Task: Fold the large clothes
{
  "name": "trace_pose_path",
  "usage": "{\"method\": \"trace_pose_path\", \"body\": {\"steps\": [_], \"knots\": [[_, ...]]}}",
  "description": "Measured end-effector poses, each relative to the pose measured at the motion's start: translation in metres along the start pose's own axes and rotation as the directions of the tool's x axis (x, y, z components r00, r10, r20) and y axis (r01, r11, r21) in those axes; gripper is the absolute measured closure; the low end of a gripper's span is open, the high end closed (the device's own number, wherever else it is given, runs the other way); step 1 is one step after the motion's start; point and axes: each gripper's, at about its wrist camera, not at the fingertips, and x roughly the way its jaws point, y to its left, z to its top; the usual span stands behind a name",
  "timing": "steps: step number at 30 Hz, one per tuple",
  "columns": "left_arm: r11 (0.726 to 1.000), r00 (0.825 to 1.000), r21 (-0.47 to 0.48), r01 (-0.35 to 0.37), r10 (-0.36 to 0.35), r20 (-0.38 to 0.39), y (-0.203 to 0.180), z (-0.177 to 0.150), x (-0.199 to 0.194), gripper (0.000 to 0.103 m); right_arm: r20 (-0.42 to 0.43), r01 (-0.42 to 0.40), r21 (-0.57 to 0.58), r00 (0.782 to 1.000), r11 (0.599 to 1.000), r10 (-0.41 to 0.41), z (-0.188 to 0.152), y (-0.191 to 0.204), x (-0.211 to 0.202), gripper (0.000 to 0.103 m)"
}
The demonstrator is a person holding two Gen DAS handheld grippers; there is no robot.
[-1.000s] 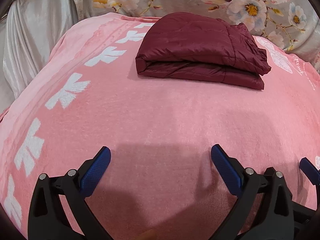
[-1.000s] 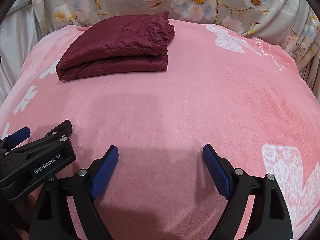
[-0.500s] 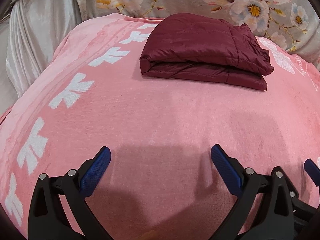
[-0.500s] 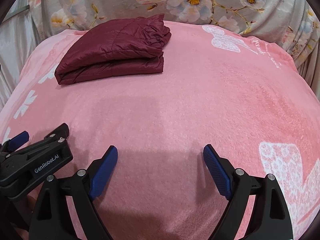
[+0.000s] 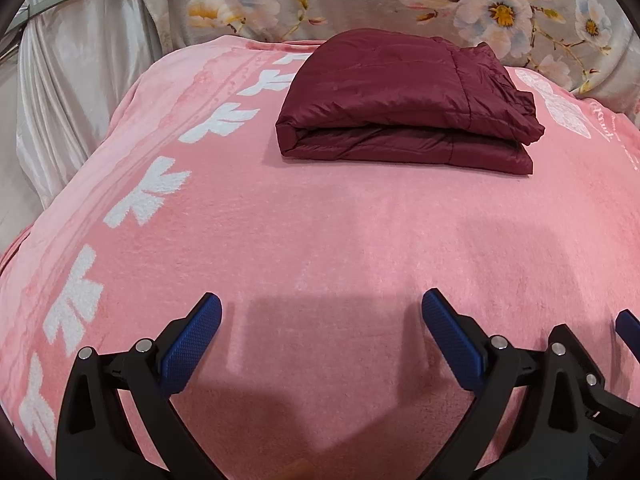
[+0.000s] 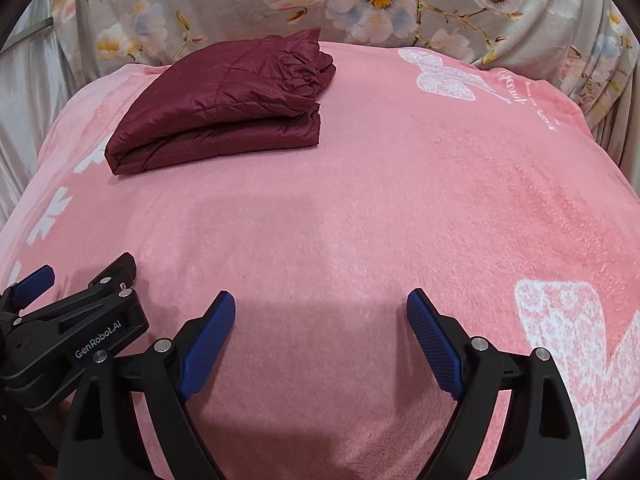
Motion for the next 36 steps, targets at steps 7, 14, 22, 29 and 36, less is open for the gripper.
{"method": "trace_pose_path", "body": {"steps": [7,14,22,29,36], "knots": [[1.0,1.0,-0.001,-0.006,0.006,0.0,-0.0007,0.0,-0.0002,0.005,0.009,0.015,-0.007,1.0,1.0,-0.015,0.0001,0.0021,-0.0027,0.017],[1.0,1.0,-0.014,-0.007,0.007,0.004,0.0005,-0.0006,-0.0009,0.005,0.031,0.015,-0.017,0.999,1.0,-0.014,-0.0001,0.0046,-0.0065,0.017],[1.0,1.0,-0.019,-0.011,0.011,0.012,0.0003,-0.0017,-0.0037,0.005,0.036,0.013,-0.018,0.999,1.0,-0.012,0.0,0.0051,-0.008,0.017],[1.0,1.0,-0.018,-0.012,0.012,0.012,0.0007,-0.0016,-0.0036,0.005,0.038,0.013,-0.019,0.999,1.0,-0.013,0.0002,0.0045,-0.0087,0.017],[1.0,1.0,-0.018,-0.014,0.015,0.011,0.0004,-0.0018,-0.0035,0.005,0.039,0.014,-0.02,0.999,1.0,-0.013,0.0001,0.0044,-0.0088,0.017]]}}
